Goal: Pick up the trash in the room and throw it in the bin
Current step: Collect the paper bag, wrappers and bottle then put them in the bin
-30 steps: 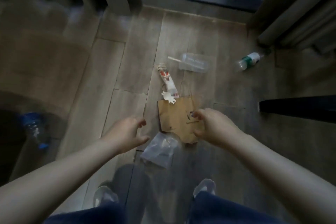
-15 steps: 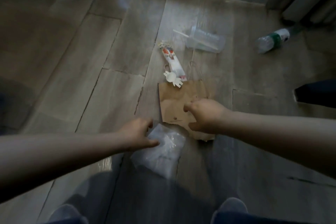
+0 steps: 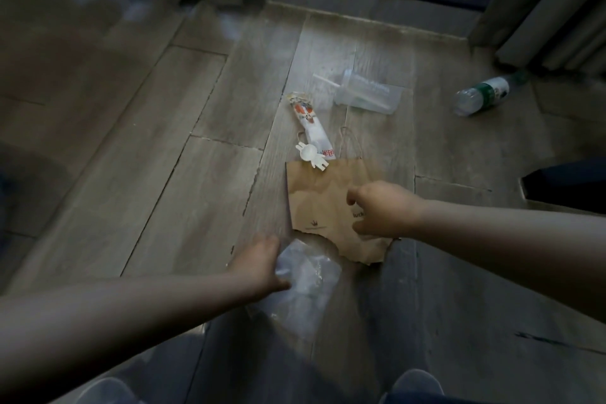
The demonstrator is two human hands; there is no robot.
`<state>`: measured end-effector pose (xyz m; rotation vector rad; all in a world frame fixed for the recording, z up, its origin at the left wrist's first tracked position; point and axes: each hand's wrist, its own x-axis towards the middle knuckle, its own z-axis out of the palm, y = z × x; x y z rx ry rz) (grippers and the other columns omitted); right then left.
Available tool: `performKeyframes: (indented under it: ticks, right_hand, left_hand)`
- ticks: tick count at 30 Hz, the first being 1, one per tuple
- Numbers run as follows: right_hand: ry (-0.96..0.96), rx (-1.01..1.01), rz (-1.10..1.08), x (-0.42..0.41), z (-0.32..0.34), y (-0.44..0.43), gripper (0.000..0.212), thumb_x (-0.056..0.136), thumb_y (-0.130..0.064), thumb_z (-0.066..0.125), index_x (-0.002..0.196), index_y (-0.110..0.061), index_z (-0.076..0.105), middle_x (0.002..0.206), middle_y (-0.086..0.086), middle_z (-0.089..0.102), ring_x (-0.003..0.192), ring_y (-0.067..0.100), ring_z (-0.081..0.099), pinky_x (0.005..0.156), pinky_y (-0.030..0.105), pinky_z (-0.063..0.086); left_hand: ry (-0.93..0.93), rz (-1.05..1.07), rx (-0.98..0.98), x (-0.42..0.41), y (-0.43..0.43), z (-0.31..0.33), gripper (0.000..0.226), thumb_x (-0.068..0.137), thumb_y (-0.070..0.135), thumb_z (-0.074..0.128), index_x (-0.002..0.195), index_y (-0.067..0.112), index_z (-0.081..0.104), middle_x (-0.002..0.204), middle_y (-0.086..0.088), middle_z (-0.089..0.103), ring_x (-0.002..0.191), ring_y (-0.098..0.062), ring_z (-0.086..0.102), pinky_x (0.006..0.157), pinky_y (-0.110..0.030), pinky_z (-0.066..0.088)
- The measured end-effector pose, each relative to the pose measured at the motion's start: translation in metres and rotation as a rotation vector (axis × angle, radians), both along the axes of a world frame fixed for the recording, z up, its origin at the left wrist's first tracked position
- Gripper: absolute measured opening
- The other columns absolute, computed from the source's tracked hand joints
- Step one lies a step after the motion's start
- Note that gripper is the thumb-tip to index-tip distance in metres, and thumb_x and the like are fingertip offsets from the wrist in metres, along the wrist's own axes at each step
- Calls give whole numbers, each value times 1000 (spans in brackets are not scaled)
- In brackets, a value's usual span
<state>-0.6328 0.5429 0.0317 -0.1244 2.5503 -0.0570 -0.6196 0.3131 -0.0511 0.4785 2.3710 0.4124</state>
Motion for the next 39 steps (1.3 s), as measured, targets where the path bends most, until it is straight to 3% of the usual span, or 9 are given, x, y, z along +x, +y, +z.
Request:
performKeyframes:
  ticks: [3, 7, 14, 22, 27, 30, 32, 36, 39]
  right_hand:
    - [-40, 22, 4, 6, -8, 5, 44, 85, -28, 62, 125, -14, 53, 118, 6, 60, 104, 25, 58, 79, 34, 49]
    - [-48, 35, -21, 5, -10, 14, 39, 83, -27, 62, 119, -14, 56, 109, 5, 62, 93, 22, 57, 69, 31, 47]
    - [-49, 23, -96, -2, -17, 33, 42, 82, -24, 62, 123, -16, 55, 114, 4, 60, 100, 21, 57, 72, 28, 47]
    - [-16, -16, -196, -25, -21, 51, 35, 88, -24, 61, 120, -12, 57, 114, 6, 61, 101, 21, 59, 86, 34, 54]
    - [-40, -61, -315, -35, -28, 56, 47, 88, -24, 63, 131, -12, 48, 117, 7, 58, 100, 20, 59, 78, 29, 53]
    - [-128, -160, -478, -39, -35, 59, 55, 87, -26, 66, 134, -10, 42, 122, 9, 56, 104, 21, 58, 80, 28, 51]
    - [-171, -224, -586, -39, -42, 61, 57, 85, -24, 68, 133, -9, 40, 116, 6, 56, 104, 21, 59, 83, 29, 53]
    - [-166, -315, -700, -41, -46, 64, 66, 85, -18, 68, 140, -8, 33, 95, 0, 48, 90, 15, 54, 61, 19, 45]
    - [-125, -395, -756, -44, -42, 64, 55, 87, -14, 65, 135, -3, 41, 106, 5, 56, 88, 16, 55, 72, 25, 48]
  left_hand:
    - [27, -7, -17, 4, 0, -5, 51, 74, 37, 77, 112, 24, 46, 114, 3, 46, 92, -11, 49, 73, -24, 41]
    - [-31, 101, 54, 4, 0, -11, 34, 78, 26, 73, 86, 31, 41, 95, 7, 51, 75, -4, 48, 62, -21, 38]
    - [-250, 103, 148, -25, 5, 4, 9, 84, 20, 69, 76, 18, 66, 74, 3, 64, 69, -9, 61, 63, -26, 50]
    - [-169, 333, 352, -73, 24, 3, 14, 81, 24, 73, 70, 20, 66, 72, 2, 66, 71, -15, 61, 69, -31, 48]
    - [-123, 418, 345, -93, 56, 2, 15, 79, 27, 75, 73, 16, 68, 78, -3, 69, 78, -20, 64, 76, -37, 52]
    - [-110, 493, 368, -106, 75, 4, 26, 79, 26, 75, 62, 20, 57, 65, 4, 55, 66, -14, 52, 58, -26, 40]
    - [-60, 561, 354, -114, 82, 1, 22, 78, 27, 75, 64, 21, 59, 76, 0, 60, 71, -16, 56, 57, -24, 39]
    - [2, 608, 255, -121, 87, -11, 20, 74, 35, 76, 75, 24, 60, 108, -9, 62, 87, -21, 60, 69, -29, 48]
    - [-14, 662, 210, -121, 88, -14, 63, 67, 38, 82, 117, 18, 51, 128, -9, 49, 108, -25, 54, 88, -39, 51]
